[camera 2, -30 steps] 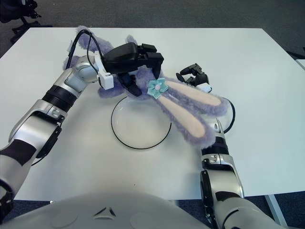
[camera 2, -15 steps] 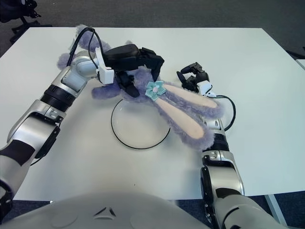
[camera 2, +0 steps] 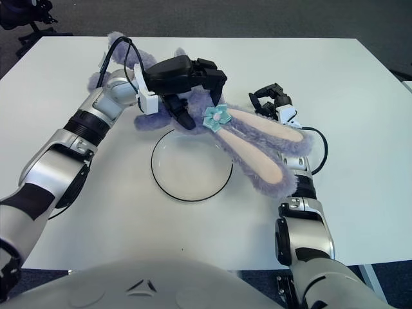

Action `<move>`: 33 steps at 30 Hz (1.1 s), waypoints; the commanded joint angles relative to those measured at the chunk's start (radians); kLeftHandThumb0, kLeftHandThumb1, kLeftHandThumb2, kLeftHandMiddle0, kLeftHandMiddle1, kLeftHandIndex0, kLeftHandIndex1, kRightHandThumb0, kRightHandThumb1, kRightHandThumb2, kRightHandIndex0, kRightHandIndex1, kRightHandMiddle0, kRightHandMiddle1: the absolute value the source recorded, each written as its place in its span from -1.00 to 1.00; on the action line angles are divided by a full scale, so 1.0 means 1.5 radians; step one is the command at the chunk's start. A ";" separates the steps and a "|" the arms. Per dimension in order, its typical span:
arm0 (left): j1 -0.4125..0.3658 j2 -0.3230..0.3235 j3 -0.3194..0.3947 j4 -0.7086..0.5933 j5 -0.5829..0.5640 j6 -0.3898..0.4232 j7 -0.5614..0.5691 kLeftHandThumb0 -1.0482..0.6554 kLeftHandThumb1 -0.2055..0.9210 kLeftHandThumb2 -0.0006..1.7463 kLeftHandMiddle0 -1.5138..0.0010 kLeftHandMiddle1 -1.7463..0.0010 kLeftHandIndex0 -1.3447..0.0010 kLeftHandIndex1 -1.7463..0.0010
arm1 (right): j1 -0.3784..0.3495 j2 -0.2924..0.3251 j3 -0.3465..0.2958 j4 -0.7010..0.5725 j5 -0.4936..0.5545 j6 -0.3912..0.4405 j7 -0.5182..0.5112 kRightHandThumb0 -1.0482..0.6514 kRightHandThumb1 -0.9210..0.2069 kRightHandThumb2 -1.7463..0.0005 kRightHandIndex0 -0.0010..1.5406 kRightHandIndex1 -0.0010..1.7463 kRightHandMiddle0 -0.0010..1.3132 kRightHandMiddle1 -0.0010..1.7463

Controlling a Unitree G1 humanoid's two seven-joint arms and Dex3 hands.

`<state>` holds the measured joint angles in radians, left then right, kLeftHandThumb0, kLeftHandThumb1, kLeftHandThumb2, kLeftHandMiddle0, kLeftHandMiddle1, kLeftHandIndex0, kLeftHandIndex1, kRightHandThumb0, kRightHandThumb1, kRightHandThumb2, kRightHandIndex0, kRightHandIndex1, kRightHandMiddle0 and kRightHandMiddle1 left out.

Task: Put the doll into the plate.

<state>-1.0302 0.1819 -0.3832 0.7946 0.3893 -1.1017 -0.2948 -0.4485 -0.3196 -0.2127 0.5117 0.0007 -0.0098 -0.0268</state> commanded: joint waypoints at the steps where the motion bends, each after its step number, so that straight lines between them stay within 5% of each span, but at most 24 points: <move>1: -0.038 -0.010 0.004 0.034 0.006 -0.041 0.021 0.29 0.58 -0.33 -0.24 -1.00 -0.12 -1.00 | 0.034 -0.017 -0.027 0.018 0.017 0.016 0.001 -0.18 -1.00 0.54 -0.03 0.93 -0.50 0.85; 16: -0.064 -0.060 -0.016 0.095 -0.023 -0.123 -0.004 0.27 0.48 -0.22 -0.28 -1.00 -0.14 -1.00 | 0.124 -0.020 -0.057 -0.071 0.036 0.024 -0.001 -0.18 -1.00 0.52 -0.05 0.91 -0.54 0.88; 33: -0.051 -0.078 -0.053 0.043 -0.195 -0.068 -0.191 0.19 0.72 -0.51 -0.28 -1.00 -0.12 -1.00 | 0.149 -0.018 -0.063 -0.102 0.035 0.038 -0.039 -0.18 -1.00 0.49 -0.06 0.93 -0.57 0.91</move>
<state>-1.0972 0.0636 -0.4642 0.8798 0.1336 -1.2153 -0.5502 -0.2577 -0.3616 -0.3098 0.3431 0.0555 0.0121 -0.0858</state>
